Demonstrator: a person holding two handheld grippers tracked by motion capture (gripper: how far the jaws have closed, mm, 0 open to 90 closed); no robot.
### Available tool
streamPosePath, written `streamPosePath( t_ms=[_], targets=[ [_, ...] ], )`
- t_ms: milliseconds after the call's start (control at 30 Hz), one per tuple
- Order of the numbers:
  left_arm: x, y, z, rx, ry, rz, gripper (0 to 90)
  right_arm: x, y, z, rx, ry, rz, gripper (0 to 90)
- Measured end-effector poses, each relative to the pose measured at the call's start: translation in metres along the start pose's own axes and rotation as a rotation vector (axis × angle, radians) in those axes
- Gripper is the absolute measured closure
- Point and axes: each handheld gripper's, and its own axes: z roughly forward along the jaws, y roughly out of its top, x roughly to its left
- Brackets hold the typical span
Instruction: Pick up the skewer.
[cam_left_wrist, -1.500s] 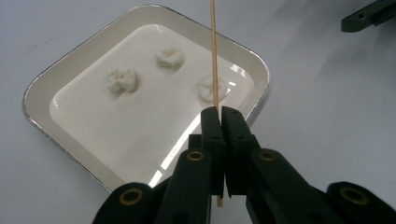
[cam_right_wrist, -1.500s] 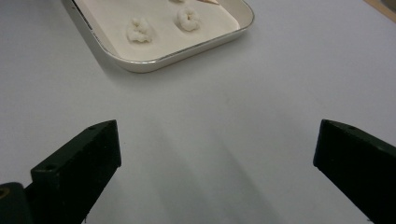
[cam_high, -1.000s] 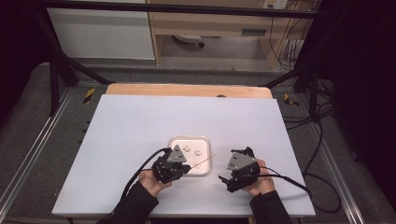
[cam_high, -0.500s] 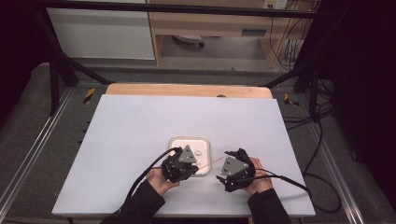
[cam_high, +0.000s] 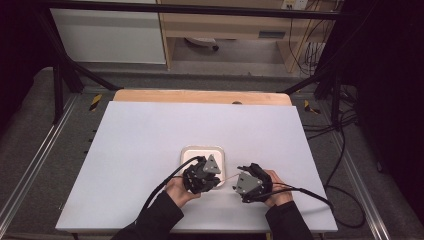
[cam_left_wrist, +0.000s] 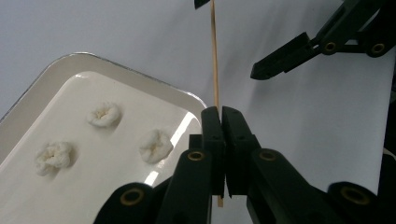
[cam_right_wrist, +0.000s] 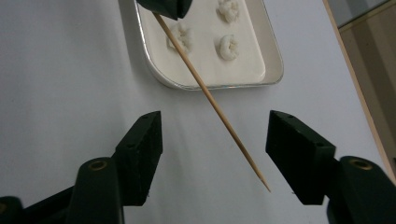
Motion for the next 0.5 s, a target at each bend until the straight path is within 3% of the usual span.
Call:
streamPosePath(
  t_ms=[133,200,267,300,333,367,500],
  targets=[
    [-0.0039,0.0043,0.0029,0.003,-0.005,0.012,88.7,0.0012,0.0012,0.0015,0.0,0.005,-0.05,44.3],
    [-0.005,0.0056,0.0038,0.009,-0.006,0.023,88.6,0.002,0.0015,0.0025,0.006,0.008,-0.101,49.8],
    [-0.0058,0.0062,0.0042,0.012,-0.011,0.026,88.6,0.0026,0.0016,0.0025,0.009,0.009,-0.111,51.8],
    [-0.0061,0.0063,0.0045,0.014,-0.014,0.029,88.6,0.0026,0.0011,0.0031,0.012,0.011,-0.143,54.4],
    [-0.0066,0.0063,0.0051,0.017,-0.016,0.031,88.6,0.0044,0.0011,0.0034,0.012,0.013,-0.136,55.7],
    [-0.0072,0.0062,0.0058,0.023,-0.018,0.036,88.6,0.0032,0.0009,0.0036,0.017,0.01,-0.165,57.1],
    [-0.0075,0.0057,0.0062,0.027,-0.021,0.039,88.6,0.0042,-0.0002,0.0037,0.027,0.017,-0.19,62.8]
  ],
)
